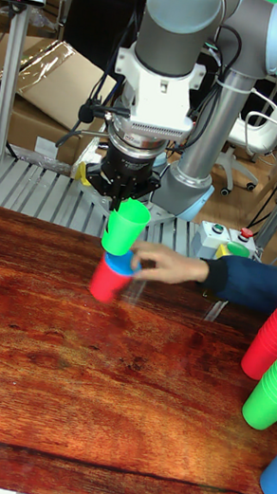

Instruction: Pick up the cup

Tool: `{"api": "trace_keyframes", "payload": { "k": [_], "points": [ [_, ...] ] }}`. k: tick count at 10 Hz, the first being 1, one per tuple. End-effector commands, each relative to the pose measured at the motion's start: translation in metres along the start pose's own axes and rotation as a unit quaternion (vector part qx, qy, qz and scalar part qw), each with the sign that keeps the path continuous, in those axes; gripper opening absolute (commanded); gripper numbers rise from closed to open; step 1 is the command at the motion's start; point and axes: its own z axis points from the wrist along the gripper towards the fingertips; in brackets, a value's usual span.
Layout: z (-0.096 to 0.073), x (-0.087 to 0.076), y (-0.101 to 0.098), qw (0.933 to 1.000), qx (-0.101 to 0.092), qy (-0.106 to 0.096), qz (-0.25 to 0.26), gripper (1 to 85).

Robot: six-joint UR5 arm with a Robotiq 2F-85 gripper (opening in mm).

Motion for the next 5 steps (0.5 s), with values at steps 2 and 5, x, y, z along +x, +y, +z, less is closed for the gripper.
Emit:
{"api": "trace_keyframes", "payload": {
  "k": [2, 5],
  "points": [
    [-0.0016, -0.0002, -0.0021, 1.0000, 0.005, -0.001, 0.000, 1.3],
    [-0.0017, -0.0028, -0.0008, 1.0000, 0.005, -0.006, -0.004, 1.3]
  ]
}}
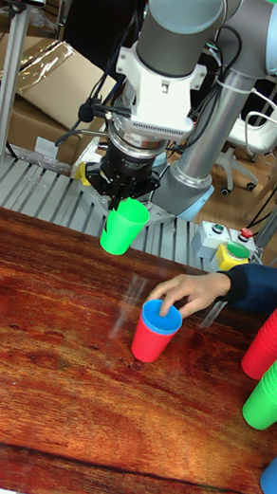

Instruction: Pick up the cup

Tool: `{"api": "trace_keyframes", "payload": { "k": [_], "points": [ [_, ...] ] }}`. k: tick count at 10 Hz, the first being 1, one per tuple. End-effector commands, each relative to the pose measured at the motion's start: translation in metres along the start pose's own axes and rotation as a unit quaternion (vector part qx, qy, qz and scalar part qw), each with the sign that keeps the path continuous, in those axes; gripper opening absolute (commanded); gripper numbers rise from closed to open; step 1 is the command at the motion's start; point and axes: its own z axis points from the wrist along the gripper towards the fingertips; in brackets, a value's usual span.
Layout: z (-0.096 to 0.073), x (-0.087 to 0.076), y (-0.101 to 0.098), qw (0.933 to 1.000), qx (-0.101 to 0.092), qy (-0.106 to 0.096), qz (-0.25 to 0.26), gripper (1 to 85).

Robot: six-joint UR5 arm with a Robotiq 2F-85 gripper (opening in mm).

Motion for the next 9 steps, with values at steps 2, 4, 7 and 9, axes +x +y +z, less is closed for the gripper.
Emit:
{"api": "trace_keyframes", "payload": {
  "k": [2, 4, 7, 9],
  "points": [
    [-0.002, -0.008, 0.002, 0.9999, -0.002, -0.016, -0.003, 1.3],
    [-0.004, -0.009, 0.010, 0.9999, -0.005, -0.014, -0.008, 1.3],
    [-0.005, -0.009, 0.014, 0.9999, -0.002, -0.011, -0.007, 1.3],
    [-0.005, -0.008, 0.014, 0.9999, -0.001, -0.010, -0.007, 1.3]
  ]
}}
